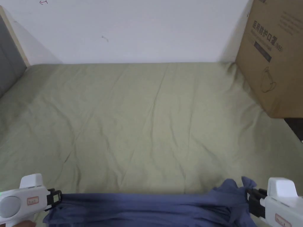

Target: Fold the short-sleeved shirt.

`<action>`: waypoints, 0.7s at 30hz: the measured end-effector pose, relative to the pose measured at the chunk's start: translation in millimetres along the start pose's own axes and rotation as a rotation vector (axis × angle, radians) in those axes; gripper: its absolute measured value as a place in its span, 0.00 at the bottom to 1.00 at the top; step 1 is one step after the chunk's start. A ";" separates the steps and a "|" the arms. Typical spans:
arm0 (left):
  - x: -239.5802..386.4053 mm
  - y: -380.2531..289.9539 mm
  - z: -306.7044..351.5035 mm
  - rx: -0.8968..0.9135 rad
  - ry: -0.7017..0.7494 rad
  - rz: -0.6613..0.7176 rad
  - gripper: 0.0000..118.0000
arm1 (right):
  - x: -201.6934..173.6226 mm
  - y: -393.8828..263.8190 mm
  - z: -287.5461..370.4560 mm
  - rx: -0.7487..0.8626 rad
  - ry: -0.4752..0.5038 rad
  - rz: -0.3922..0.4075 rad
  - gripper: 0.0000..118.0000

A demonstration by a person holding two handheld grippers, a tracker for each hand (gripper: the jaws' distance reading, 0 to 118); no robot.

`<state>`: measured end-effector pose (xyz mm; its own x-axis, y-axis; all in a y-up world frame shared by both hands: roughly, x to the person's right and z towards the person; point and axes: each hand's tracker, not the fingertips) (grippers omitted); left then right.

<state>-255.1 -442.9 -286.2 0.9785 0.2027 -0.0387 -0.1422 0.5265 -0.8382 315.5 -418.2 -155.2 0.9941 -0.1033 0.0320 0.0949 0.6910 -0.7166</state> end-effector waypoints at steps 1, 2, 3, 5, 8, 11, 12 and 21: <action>-1.0 -10.0 1.0 -0.010 0.000 -0.006 0.01 | 1.9 -11.0 -2.3 -0.026 -0.006 -0.012 0.01; -2.6 -20.7 1.3 -0.015 0.006 -0.004 0.01 | 9.0 -24.1 -10.0 -0.054 -0.008 -0.026 0.01; -5.0 -31.0 0.5 -0.023 0.011 0.002 0.01 | 11.9 -34.7 -15.6 -0.080 -0.017 -0.040 0.01; -15.5 -46.8 -13.3 -0.044 0.014 0.025 0.01 | 17.8 -51.6 -29.7 -0.135 -0.046 -0.063 0.01; -21.5 -64.6 -26.9 -0.063 0.021 0.027 0.01 | 20.7 -70.1 -54.1 -0.204 -0.079 -0.092 0.01; -15.2 -71.3 -28.8 -0.041 0.050 -0.029 0.01 | 16.5 -78.3 -67.6 -0.216 -0.111 -0.103 0.01; -12.4 -71.4 -28.3 -0.037 0.058 -0.038 0.01 | 16.9 -78.4 -68.0 -0.211 -0.114 -0.116 0.01; 4.2 -46.2 30.7 0.147 -0.005 -0.024 0.89 | -17.0 -25.5 13.1 0.031 -0.095 -0.107 0.74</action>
<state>-249.0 -441.0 -231.0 0.9811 0.1927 -0.0168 -0.1399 0.6465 -0.7500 296.8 -424.7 -128.3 0.9785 -0.1100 0.1742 0.2006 0.7014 -0.6840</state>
